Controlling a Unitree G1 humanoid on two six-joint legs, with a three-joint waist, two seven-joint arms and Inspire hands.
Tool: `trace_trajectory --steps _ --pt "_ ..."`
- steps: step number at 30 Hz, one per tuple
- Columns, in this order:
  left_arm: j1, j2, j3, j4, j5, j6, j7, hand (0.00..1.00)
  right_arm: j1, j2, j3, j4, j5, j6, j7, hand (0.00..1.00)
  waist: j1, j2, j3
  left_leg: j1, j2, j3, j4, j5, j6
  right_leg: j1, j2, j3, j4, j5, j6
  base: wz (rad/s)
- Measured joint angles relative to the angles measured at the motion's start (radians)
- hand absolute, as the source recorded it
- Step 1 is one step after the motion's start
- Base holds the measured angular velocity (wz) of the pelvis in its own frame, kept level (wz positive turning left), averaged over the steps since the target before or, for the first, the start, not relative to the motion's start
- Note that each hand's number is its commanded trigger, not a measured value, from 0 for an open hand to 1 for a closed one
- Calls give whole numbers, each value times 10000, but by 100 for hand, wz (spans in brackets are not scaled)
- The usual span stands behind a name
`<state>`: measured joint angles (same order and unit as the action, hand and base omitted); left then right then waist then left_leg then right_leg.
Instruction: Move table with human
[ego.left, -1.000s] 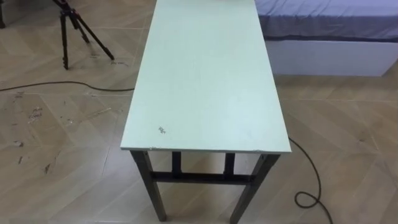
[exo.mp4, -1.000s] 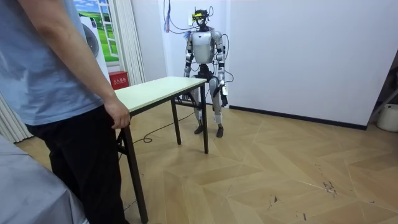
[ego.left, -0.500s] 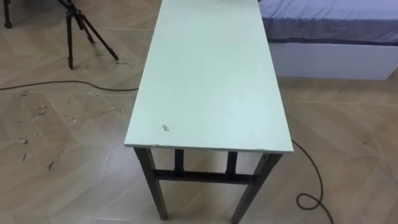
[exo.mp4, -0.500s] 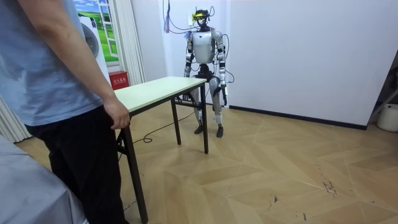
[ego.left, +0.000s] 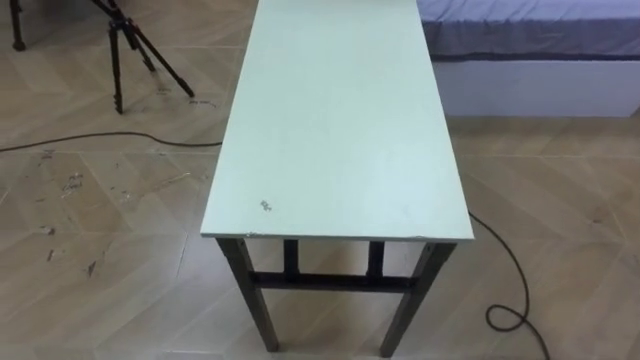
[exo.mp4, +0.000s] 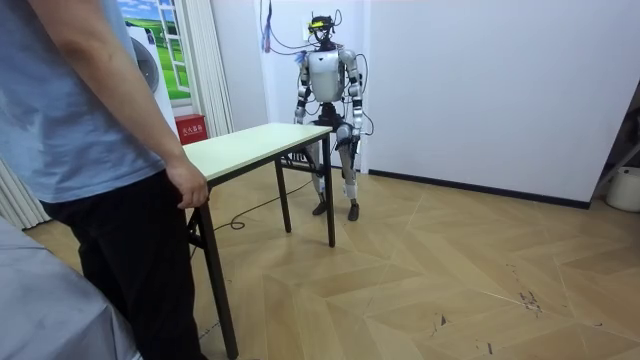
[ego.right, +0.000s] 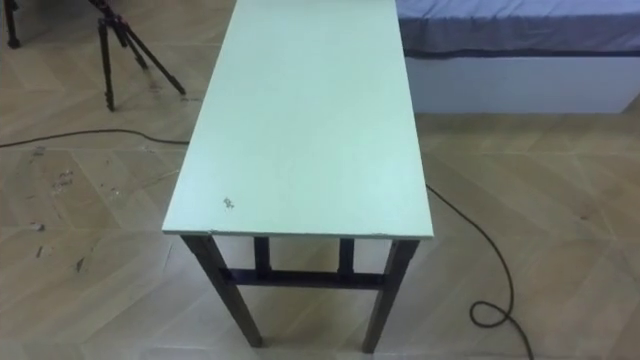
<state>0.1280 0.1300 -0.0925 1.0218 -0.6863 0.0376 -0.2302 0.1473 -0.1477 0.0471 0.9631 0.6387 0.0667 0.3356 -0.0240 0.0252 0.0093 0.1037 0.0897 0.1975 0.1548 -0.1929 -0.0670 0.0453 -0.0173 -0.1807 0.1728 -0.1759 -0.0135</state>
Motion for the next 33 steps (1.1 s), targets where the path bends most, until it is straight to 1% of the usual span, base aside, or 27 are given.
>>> trace_trajectory --steps 1,2,3,4,6,8,9,10,12,13,15,18,19,20,23,26,28,30,33 --pt "42 75 -315 -525 -709 21 -100 0 183 19 87 -773 385 43 82 0 23 13 -24 -77 -1 40 13 0 0 -87 -5 0 33 -1 7 0" --pt "93 104 -539 -963 -1384 22 -284 0 286 90 121 -1356 816 49 264 0 8 15 -23 -75 -1 76 12 0 0 -113 -6 12 69 1 10 0" --pt "147 104 -639 -1134 -1673 21 -390 0 329 141 125 -1564 971 54 364 0 10 12 -32 -56 -1 114 13 0 0 -109 -9 20 94 -3 16 0" --pt "230 90 -794 -1463 -2007 41 -597 0 345 240 196 -1845 1254 73 508 0 6 6 -66 -49 -1 173 36 0 1 -113 -21 34 126 -15 28 -4" --pt "292 81 -1092 -1876 -2274 94 -789 0 393 259 457 -2218 1751 167 630 0 6 1 -66 -64 -6 194 90 0 1 -118 -41 40 143 -15 29 0" --pt "468 36 -1255 -2538 -2659 316 -906 0 625 281 705 -2886 2621 364 651 0 13 -5 -72 -106 -5 196 97 0 0 -170 -38 45 162 -14 28 0" --pt "516 38 -1309 -2740 -2727 352 -908 0 713 276 782 -3122 2832 382 644 0 -5 -15 -79 -131 -4 196 100 0 0 -193 -43 36 174 -14 27 0" --pt "549 47 -1476 -3059 -3067 389 -909 0 827 230 985 -3581 3330 426 639 0 -15 -21 -83 -188 -4 195 103 0 0 -262 -48 37 243 -14 26 0" --pt "535 49 -1748 -3503 -3129 399 -911 0 897 181 1312 -4270 3789 437 631 0 -13 -34 -77 -213 -4 207 100 0 0 -275 -60 40 329 -15 24 0" --pt "567 43 -1904 -3802 -3128 440 -911 0 911 205 1503 -4645 3844 439 652 0 -22 -61 -60 -206 -4 216 101 0 0 -267 -60 46 332 -15 24 0" --pt "581 23 -2105 -4223 -3122 500 -931 0 889 258 1728 -4925 3842 451 745 0 -53 -116 -71 -193 -4 220 102 0 1 -254 -59 45 339 -14 24 0" --pt "584 22 -2290 -4689 -3124 506 -1047 0 893 255 1911 -5239 3840 500 842 0 -50 -156 -39 -194 -4 231 104 -1 2 -259 -63 43 362 -13 23 0" --pt "586 25 -2307 -4761 -3145 518 -1051 0 888 240 1933 -5301 3869 570 842 0 -58 -160 -35 -200 -4 234 110 -1 2 -265 -68 42 370 -13 23 0" --pt "600 47 -2308 -4880 -3278 595 -1049 0 889 226 1939 -5376 3970 630 841 0 -58 -155 -11 -208 -5 235 121 -1 2 -272 -73 45 377 -14 23 0" --pt "610 143 -2321 -5283 -3483 754 -1046 0 876 186 1943 -5591 4378 671 834 0 -57 -162 1 -217 -6 235 130 -1 2 -287 -75 71 375 -15 23 0" --pt "602 192 -2241 -5645 -3750 765 -1049 0 688 183 1927 -5674 4620 670 834 0 -70 -160 -1 -197 -8 237 138 0 2 -282 -75 111 403 -15 24 0" --pt "598 280 -2229 -5937 -3816 766 -1049 0 548 177 1888 -5738 4619 666 834 0 -71 -160 0 -163 -9 238 140 0 2 -279 -77 102 453 -17 22 0" --pt "575 313 -2220 -5981 -3831 766 -1045 0 481 158 1880 -5738 4688 665 831 0 -51 -156 5 -89 -9 238 129 0 2 -248 -76 123 473 -17 22 -6" --pt "557 441 -2220 -5981 -4078 766 -991 0 427 111 1886 -5738 4687 660 821 0 -81 -156 6 -30 -9 235 129 0 3 -179 -78 107 473 -17 22 -2"
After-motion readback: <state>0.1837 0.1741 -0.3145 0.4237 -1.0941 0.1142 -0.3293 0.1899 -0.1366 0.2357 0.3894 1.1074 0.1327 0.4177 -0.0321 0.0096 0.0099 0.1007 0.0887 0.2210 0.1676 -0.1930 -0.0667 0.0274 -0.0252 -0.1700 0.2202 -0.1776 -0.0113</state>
